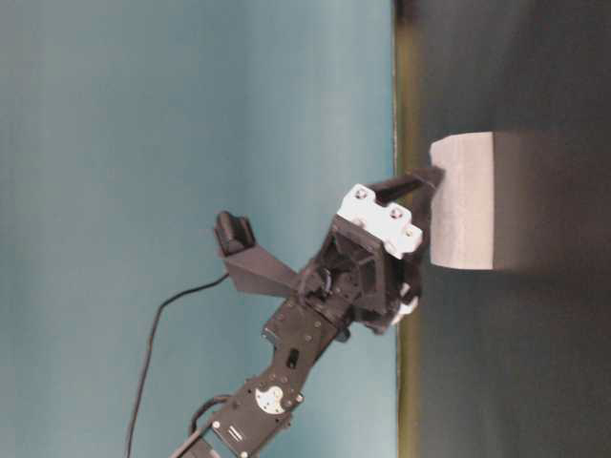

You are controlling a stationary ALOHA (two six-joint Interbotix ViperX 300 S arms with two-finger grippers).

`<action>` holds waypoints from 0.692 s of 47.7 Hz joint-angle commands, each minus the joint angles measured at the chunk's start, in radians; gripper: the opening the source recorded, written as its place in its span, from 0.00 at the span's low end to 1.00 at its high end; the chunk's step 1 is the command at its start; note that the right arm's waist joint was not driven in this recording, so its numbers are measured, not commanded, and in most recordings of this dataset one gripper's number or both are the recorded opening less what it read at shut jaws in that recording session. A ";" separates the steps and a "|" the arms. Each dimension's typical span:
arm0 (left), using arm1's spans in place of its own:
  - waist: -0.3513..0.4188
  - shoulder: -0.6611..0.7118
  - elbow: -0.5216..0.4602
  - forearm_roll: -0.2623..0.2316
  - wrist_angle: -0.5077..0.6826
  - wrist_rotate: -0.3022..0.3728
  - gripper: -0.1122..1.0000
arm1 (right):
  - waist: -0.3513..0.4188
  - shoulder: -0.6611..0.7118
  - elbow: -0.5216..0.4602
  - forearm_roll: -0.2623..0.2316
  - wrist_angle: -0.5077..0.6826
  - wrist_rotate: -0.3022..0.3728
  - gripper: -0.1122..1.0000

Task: Push the sponge with the left arm to wipe the table.
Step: 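Reach the left gripper to the white sponge and grasp it, then slide the held sponge across the table with the left gripper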

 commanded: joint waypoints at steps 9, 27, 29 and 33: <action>-0.005 -0.012 0.037 0.003 -0.005 -0.005 0.72 | 0.000 0.005 -0.002 0.002 -0.009 0.008 0.11; -0.077 -0.067 0.117 0.003 -0.006 -0.008 0.58 | 0.000 0.005 0.002 0.000 -0.009 0.008 0.11; -0.092 -0.081 0.133 0.003 -0.008 -0.009 0.57 | 0.000 0.006 0.003 0.000 -0.009 0.008 0.11; -0.109 -0.103 0.161 0.003 -0.008 -0.009 0.55 | 0.000 0.006 0.003 0.000 -0.009 0.008 0.11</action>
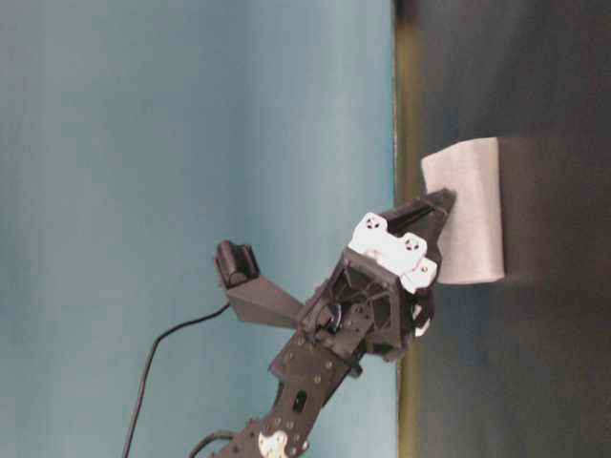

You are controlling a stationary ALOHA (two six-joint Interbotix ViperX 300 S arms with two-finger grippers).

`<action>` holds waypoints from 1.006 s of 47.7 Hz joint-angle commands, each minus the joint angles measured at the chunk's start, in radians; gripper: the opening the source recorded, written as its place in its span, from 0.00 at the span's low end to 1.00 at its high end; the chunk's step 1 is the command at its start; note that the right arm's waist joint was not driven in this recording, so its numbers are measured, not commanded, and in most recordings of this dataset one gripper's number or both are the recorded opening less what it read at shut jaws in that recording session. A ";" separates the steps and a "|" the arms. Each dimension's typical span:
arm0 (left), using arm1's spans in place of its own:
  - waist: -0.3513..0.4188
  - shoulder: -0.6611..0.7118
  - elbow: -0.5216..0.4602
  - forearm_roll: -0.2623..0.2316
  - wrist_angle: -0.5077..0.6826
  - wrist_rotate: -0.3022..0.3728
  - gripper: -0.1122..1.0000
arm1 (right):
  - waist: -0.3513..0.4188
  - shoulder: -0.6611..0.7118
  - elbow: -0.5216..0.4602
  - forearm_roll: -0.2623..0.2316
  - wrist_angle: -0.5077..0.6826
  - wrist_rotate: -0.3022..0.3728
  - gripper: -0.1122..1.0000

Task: Push the sponge with the left arm to wipe the table.
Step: 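Slide the held sponge across the table with the left gripper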

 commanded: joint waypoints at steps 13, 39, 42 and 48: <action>-0.049 -0.052 0.078 0.003 0.003 -0.023 0.55 | 0.000 0.006 -0.006 0.002 -0.011 0.005 0.11; 0.021 -0.026 -0.018 0.006 -0.012 0.138 0.54 | 0.000 0.005 -0.005 0.002 -0.031 -0.005 0.11; 0.023 -0.017 -0.041 0.006 -0.011 0.166 0.55 | 0.000 0.005 -0.005 0.000 -0.031 -0.005 0.11; 0.031 -0.003 -0.083 0.006 -0.008 0.198 0.57 | 0.000 0.005 -0.005 0.002 -0.029 -0.003 0.11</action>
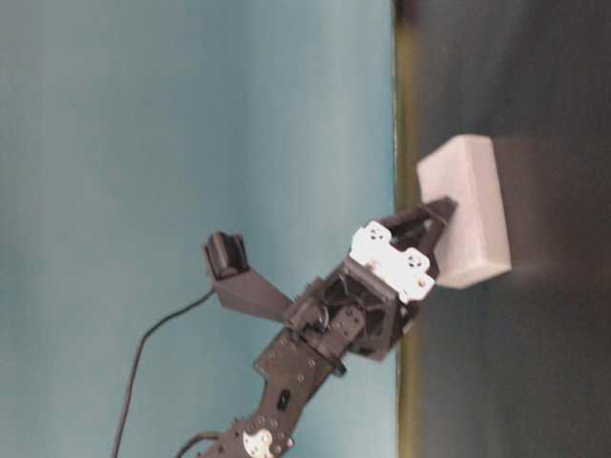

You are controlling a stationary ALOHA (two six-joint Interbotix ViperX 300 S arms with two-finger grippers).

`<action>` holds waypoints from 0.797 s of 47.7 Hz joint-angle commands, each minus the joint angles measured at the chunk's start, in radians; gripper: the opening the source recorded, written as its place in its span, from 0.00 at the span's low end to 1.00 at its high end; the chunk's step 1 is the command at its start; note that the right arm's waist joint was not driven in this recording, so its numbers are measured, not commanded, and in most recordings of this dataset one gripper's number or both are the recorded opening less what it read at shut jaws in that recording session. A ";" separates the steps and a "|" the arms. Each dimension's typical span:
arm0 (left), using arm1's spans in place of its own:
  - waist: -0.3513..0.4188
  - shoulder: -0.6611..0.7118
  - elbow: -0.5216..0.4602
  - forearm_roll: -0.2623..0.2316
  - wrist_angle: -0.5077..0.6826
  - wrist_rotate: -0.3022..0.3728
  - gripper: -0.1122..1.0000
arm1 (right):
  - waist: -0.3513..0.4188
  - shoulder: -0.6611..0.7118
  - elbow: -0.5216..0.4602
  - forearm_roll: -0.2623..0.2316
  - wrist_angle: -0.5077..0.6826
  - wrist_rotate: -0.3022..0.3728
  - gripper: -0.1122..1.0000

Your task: Push the sponge with the left arm to wipe the table.

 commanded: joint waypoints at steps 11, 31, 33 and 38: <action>0.051 0.020 -0.066 0.003 0.018 0.014 0.66 | 0.000 0.005 -0.003 0.002 -0.006 -0.002 0.11; 0.051 0.126 -0.152 0.003 -0.048 0.015 0.71 | 0.000 0.005 0.006 0.000 -0.012 -0.008 0.11; 0.046 0.126 -0.152 0.003 -0.048 0.003 0.67 | 0.000 0.005 0.008 0.002 -0.014 -0.008 0.11; 0.025 0.124 -0.138 0.003 -0.046 -0.023 0.55 | 0.000 0.005 0.011 0.002 -0.015 -0.008 0.11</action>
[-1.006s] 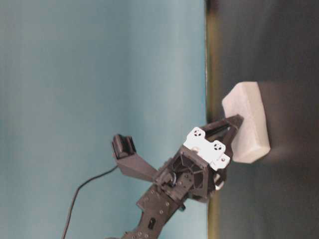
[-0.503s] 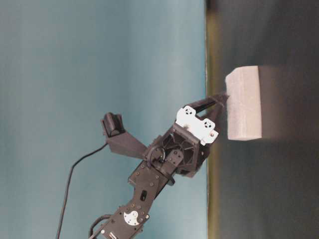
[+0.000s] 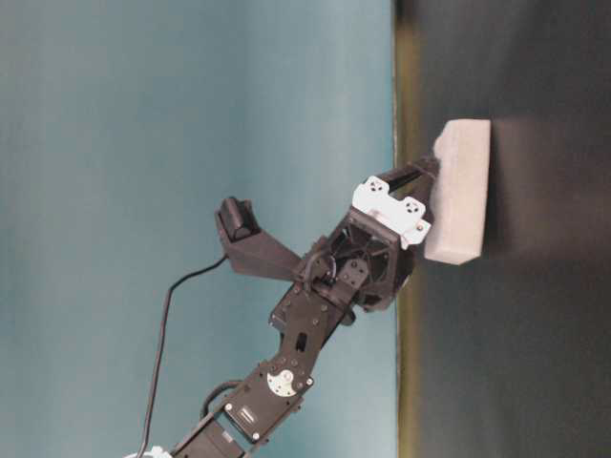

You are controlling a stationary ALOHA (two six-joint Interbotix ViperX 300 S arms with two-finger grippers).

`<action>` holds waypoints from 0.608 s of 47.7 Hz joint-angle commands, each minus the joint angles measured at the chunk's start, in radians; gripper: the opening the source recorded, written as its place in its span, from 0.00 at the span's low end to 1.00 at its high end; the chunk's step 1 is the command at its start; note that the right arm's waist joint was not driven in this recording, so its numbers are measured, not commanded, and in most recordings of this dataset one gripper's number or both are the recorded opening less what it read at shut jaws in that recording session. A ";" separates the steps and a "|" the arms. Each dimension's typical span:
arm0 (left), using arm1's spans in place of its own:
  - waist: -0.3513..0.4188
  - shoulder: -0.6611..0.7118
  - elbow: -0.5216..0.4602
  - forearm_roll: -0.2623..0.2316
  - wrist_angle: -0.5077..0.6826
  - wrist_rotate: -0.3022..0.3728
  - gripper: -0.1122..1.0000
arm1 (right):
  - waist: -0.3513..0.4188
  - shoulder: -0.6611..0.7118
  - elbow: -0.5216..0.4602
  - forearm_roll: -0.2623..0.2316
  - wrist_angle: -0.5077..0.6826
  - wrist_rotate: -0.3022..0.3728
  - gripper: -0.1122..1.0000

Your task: Push the sponge with the left arm to wipe the table.

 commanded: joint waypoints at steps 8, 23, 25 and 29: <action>-0.074 -0.018 0.061 0.003 -0.006 -0.021 0.29 | 0.000 0.005 -0.003 0.000 -0.012 -0.006 0.11; -0.137 -0.133 0.221 0.003 -0.006 -0.101 0.16 | 0.000 0.005 -0.002 0.000 -0.015 -0.006 0.11; -0.143 -0.152 0.241 0.003 -0.006 -0.114 0.16 | 0.000 0.005 -0.002 0.000 -0.017 -0.006 0.11; -0.158 -0.198 0.288 0.003 -0.002 -0.138 0.16 | 0.000 0.005 -0.002 0.000 -0.017 -0.006 0.11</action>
